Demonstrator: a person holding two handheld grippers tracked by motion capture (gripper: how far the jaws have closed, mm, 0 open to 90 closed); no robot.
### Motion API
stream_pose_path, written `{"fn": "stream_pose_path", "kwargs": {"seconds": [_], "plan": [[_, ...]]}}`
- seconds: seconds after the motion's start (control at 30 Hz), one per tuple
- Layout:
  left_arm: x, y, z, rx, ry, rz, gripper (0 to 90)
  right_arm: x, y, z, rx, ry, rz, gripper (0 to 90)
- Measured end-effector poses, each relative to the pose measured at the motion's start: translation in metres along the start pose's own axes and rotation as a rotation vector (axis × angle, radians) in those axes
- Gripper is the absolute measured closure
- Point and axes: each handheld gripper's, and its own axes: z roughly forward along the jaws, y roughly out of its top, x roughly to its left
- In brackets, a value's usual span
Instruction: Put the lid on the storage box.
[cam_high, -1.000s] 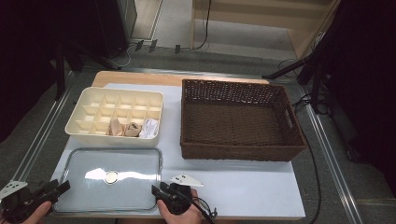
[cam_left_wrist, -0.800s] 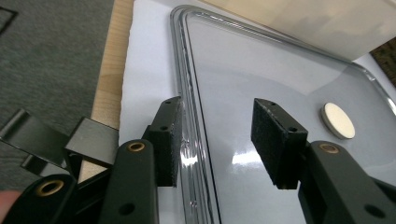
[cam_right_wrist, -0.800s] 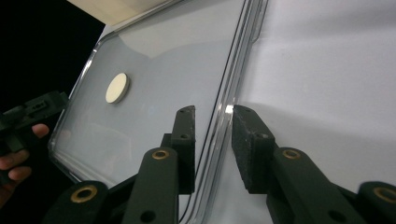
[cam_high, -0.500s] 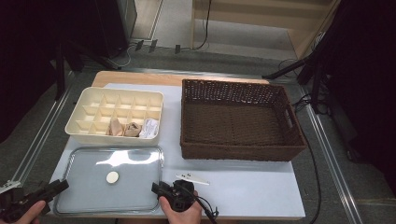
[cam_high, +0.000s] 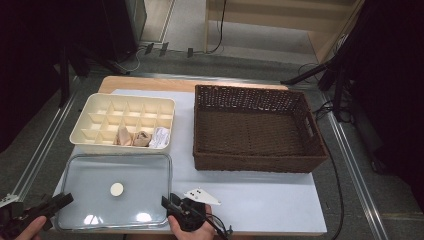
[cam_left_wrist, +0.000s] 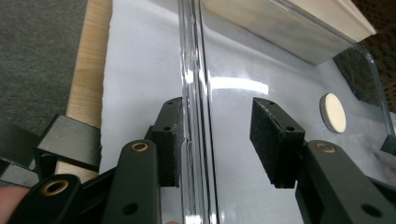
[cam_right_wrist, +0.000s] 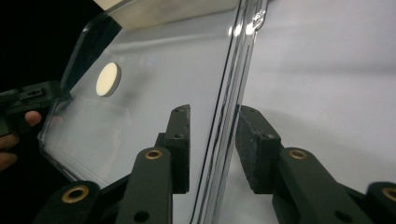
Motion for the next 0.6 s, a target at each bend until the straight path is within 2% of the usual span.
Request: {"fn": "stream_pose_path", "kwargs": {"seconds": [0.07,0.17,0.33,0.6], "plan": [[-0.006,0.002,-0.003,-0.005,0.008,0.004,57.2,0.002,0.001,-0.003,-0.020,-0.005,0.001,70.3],[-0.015,0.011,-0.004,0.008,0.006,0.039,55.6,0.005,0.006,-0.006,-0.048,-0.029,0.001,71.6],[-0.021,0.031,0.002,-0.007,0.010,0.057,55.6,0.005,0.023,-0.004,-0.060,-0.046,0.020,71.9],[-0.012,0.059,0.020,-0.021,-0.004,0.008,55.8,0.009,0.056,0.010,-0.090,-0.065,0.055,71.7]]}}
